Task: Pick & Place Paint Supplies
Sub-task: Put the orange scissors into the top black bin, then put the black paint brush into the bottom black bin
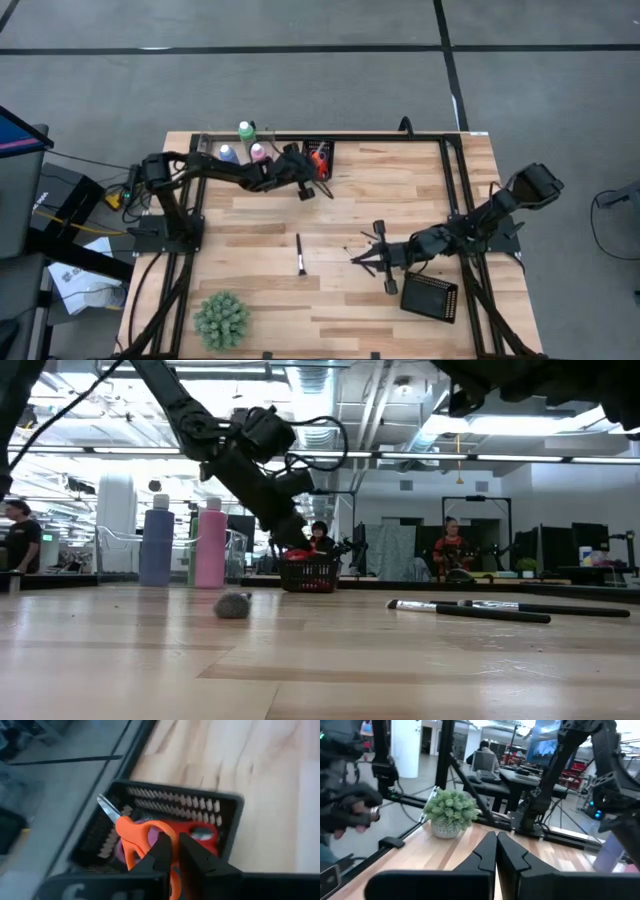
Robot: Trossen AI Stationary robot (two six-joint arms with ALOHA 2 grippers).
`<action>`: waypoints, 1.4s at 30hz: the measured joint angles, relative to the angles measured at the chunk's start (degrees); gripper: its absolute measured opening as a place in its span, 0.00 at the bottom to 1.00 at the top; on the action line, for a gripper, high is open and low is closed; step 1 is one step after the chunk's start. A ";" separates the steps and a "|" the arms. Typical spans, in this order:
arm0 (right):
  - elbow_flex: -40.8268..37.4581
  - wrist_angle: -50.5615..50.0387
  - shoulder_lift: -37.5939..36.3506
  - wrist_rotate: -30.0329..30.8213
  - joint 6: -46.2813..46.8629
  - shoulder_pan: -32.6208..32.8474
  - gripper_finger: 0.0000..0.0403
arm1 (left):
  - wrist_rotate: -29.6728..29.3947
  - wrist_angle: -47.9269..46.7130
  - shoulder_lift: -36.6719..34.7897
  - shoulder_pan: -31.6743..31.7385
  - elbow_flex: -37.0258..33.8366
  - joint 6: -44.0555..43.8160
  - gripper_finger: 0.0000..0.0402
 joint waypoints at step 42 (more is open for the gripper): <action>-3.39 10.87 0.52 -9.13 -0.07 -0.20 0.00 | 30.20 5.35 -58.13 -14.19 -33.46 -18.84 0.40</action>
